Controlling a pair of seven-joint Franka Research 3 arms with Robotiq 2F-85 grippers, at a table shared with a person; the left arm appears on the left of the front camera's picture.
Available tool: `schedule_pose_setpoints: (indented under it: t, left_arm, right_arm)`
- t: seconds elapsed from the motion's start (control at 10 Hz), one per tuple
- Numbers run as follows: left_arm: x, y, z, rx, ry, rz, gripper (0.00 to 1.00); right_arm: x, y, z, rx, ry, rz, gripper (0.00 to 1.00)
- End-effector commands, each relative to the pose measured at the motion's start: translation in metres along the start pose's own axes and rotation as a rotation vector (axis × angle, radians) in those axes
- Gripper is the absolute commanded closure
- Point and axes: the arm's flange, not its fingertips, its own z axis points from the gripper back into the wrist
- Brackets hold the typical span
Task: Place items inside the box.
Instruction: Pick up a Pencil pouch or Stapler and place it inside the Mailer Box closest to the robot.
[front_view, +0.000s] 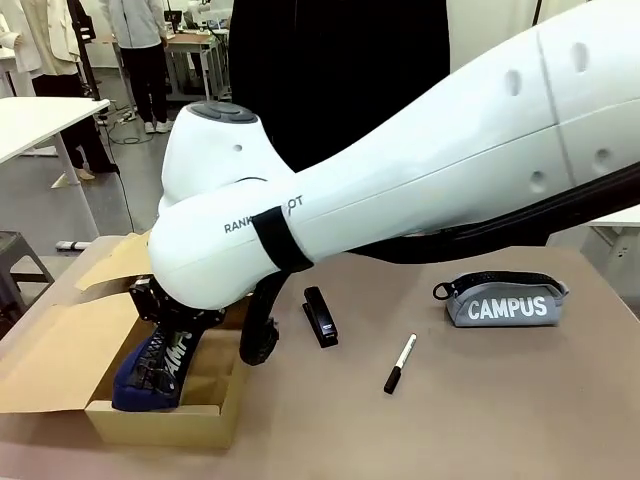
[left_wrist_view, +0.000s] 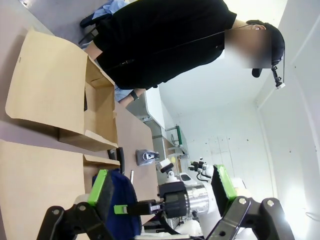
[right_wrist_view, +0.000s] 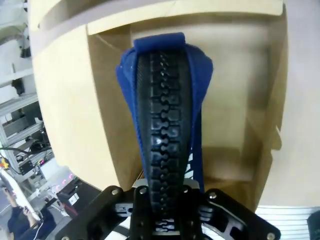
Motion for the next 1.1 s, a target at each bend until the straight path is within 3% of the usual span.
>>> schedule_pose_setpoints:
  t: [0.0, 0.8, 0.9, 1.0]
  left_arm:
    - [0.0, 0.0, -0.001, -0.024, -0.012, -0.022, 0.0]
    - [0.0, 0.0, -0.001, -0.024, -0.012, -0.022, 0.0]
    - [0.0, 0.0, -0.001, -0.024, -0.012, -0.022, 0.0]
    - [0.0, 0.0, -0.001, -0.024, -0.012, -0.022, 0.0]
  right_arm:
    - [0.011, 0.008, -0.014, -0.041, -0.046, -0.008, 0.93]
    - [0.021, 0.0, -0.041, -0.082, 0.004, -0.01, 0.93]
    - [0.021, 0.0, -0.041, -0.078, 0.009, -0.013, 0.84]
    - [0.021, 0.001, -0.042, -0.074, 0.02, -0.009, 0.34]
